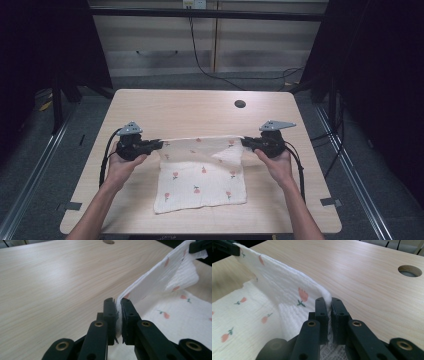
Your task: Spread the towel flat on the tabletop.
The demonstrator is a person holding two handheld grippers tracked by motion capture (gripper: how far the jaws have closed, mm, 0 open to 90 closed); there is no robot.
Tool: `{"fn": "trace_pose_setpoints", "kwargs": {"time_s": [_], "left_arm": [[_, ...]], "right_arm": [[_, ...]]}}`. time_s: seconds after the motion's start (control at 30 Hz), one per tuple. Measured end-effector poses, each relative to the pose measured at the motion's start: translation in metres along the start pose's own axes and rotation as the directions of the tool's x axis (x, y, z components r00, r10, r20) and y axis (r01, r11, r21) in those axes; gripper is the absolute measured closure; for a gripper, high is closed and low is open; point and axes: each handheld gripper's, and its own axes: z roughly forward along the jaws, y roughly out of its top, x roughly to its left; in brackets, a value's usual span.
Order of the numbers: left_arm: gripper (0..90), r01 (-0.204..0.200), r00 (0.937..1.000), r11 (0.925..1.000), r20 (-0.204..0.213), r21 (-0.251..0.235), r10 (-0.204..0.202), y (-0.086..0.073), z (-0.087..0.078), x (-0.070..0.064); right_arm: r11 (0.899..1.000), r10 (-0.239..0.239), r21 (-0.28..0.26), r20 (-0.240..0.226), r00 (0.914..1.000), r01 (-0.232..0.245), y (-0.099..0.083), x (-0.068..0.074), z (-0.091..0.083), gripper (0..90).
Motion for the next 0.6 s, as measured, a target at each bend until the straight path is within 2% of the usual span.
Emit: {"fn": "trace_pose_setpoints", "kwargs": {"time_s": [0.03,0.17,0.27,0.33,0.4,0.43,0.5,0.53,0.6], "left_arm": [[84.1,-0.011,0.9999,0.9999,0.000,0.008,0.011,-0.001,0.003,0.001],[83.1,0.021,0.9996,0.9997,-0.020,0.010,-0.021,0.000,0.013,0.008],[77.1,0.050,0.9975,0.9987,-0.051,0.008,-0.050,0.000,0.018,0.014],[72.5,0.066,0.9965,0.9978,-0.051,0.008,-0.066,-0.002,0.018,0.018],[65.0,0.093,0.9935,0.9956,-0.065,0.003,-0.093,-0.005,0.017,0.021],[65.0,0.097,0.9933,0.9953,-0.064,0.000,-0.096,-0.006,0.015,0.022],[62.6,0.096,0.9933,0.9954,-0.066,0.007,-0.095,-0.007,0.010,0.023],[58.6,0.098,0.9930,0.9952,-0.066,0.003,-0.098,-0.007,0.007,0.023],[56.5,0.094,0.9943,0.9956,-0.051,0.008,-0.093,-0.006,0.000,0.022]], "right_arm": [[1.000,0.008,0.003,0.005,1.0000,-0.008,0.000,-0.003,0.004,85.0],[0.999,0.026,0.020,0.024,0.9994,-0.026,0.001,-0.014,0.019,82.3],[0.999,0.031,0.027,0.042,0.9987,-0.032,0.002,-0.021,0.028,78.9],[0.999,0.034,0.031,0.047,0.9983,-0.036,0.003,-0.023,0.030,74.4],[0.999,0.044,0.025,0.051,0.9977,-0.045,0.001,-0.026,0.031,66.8],[0.998,0.056,0.023,0.059,0.9967,-0.058,0.000,-0.027,0.031,64.3],[0.997,0.067,0.020,0.062,0.9958,-0.068,-0.001,-0.029,0.028,60.9],[0.997,0.075,0.026,0.064,0.9952,-0.077,0.000,-0.028,0.024,54.4],[0.996,0.079,0.028,0.069,0.9944,-0.081,0.001,-0.026,0.020,52.3]]}}
